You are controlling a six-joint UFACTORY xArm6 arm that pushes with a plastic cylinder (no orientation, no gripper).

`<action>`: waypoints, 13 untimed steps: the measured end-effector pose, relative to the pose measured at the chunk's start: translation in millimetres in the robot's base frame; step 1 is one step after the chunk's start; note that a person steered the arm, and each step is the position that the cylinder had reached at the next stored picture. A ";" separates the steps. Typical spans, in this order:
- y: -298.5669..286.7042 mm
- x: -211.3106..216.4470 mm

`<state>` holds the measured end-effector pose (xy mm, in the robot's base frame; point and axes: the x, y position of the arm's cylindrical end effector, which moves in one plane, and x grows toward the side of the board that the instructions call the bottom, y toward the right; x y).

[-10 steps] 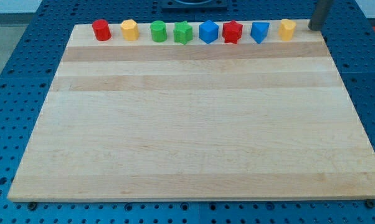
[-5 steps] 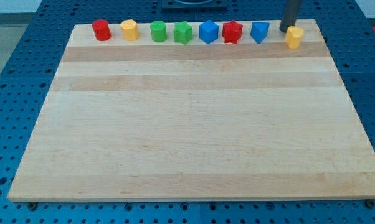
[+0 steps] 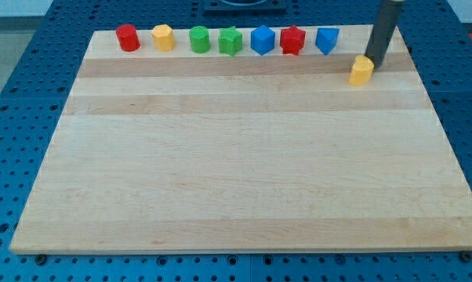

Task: Move yellow heart closer to the red circle

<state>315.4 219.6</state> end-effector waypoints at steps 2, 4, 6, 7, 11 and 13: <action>-32.3 39.3; -74.4 76.0; -67.5 58.3; -62.7 44.5; -110.2 24.7; -150.4 18.5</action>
<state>333.8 69.2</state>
